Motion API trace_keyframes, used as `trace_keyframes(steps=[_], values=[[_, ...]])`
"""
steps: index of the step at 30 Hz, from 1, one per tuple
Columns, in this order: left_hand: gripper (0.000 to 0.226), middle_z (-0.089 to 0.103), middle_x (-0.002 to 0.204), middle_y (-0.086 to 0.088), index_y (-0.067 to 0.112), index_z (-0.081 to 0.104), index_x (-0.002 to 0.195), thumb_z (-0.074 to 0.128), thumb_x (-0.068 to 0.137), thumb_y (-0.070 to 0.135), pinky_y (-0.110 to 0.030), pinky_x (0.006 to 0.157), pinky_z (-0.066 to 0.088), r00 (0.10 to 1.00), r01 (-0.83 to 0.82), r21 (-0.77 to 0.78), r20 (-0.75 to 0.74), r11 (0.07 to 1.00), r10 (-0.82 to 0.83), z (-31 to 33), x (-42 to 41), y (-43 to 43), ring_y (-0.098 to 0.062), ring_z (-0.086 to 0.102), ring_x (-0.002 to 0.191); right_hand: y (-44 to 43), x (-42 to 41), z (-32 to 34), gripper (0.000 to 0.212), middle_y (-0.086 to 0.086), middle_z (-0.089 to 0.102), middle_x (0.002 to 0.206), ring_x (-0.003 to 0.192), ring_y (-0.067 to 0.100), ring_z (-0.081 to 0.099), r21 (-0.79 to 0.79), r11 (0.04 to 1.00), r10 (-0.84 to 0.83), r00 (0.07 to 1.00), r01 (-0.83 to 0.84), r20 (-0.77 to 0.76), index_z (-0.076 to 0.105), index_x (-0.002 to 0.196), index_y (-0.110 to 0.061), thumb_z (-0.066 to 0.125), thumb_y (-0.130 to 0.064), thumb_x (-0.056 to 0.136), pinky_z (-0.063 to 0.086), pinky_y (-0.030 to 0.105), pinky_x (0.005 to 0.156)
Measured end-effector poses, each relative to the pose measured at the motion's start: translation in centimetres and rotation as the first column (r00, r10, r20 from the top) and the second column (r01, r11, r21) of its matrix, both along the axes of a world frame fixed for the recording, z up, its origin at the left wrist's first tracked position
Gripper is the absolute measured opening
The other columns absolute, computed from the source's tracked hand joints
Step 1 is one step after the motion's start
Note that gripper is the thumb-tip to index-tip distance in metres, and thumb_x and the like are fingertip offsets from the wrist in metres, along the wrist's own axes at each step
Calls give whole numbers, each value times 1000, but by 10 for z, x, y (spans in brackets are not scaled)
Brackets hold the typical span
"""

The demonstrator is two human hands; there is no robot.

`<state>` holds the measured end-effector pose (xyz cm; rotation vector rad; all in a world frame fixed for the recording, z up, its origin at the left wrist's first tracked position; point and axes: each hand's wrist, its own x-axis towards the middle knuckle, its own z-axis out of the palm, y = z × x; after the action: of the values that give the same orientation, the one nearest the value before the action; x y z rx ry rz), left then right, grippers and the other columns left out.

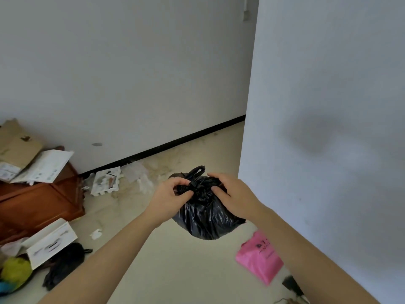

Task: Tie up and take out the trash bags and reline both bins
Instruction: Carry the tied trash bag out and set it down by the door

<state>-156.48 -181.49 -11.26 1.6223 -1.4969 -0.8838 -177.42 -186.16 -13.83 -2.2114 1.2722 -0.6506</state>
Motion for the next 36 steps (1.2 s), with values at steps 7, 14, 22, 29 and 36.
trace_keyframes(steps=[7, 14, 22, 29, 36], values=[[19, 70, 96, 12, 27, 70, 95, 73, 85, 12, -10, 73, 50, 994, -111, -85, -33, 990, 108, 13, 62, -154, 4, 66, 84, -166, 71, 19, 54, -11, 51, 140, 124, 6, 51, 154, 981, 95, 988, -114, 122, 40, 145, -36, 52, -37, 92, 42, 34, 108], [18, 70, 96, 10, 25, 70, 99, 73, 85, 13, -8, 71, 49, 992, -113, -45, -61, 993, 110, -17, 139, -332, 8, 63, 77, -344, 147, -5, 64, -11, 56, 133, 109, 6, 58, 126, 986, 102, 994, -107, 50, 42, 143, -33, 67, -48, 86, 48, 20, 93], [22, 71, 98, 10, 27, 70, 97, 74, 84, 10, -21, 85, 53, 997, 73, -14, -23, 997, -73, -2, 173, -566, -1, 67, 85, -547, 173, -3, 46, -15, 65, 108, 79, 3, 63, 213, 974, -104, 986, 75, 129, 56, 131, -31, 72, -33, 88, 47, 11, 74], [32, 71, 92, 13, 41, 66, 88, 72, 84, 10, -18, 82, 50, 977, 214, 6, 12, 977, -214, -24, 135, -767, 1, 67, 85, -721, 137, -36, 42, -11, 62, 118, 97, 7, 63, 204, 954, -253, 955, 220, 154, 56, 131, -31, 67, -28, 90, 50, 21, 87], [23, 74, 95, 3, 25, 72, 97, 72, 83, 7, -41, 91, 55, 973, 230, 27, -11, 973, -229, -35, 96, -977, -16, 70, 91, -919, 99, -35, 41, -13, 61, 115, 102, 7, 61, 231, 939, -297, 939, 254, 175, 58, 131, -27, 66, -23, 91, 45, 14, 86]])
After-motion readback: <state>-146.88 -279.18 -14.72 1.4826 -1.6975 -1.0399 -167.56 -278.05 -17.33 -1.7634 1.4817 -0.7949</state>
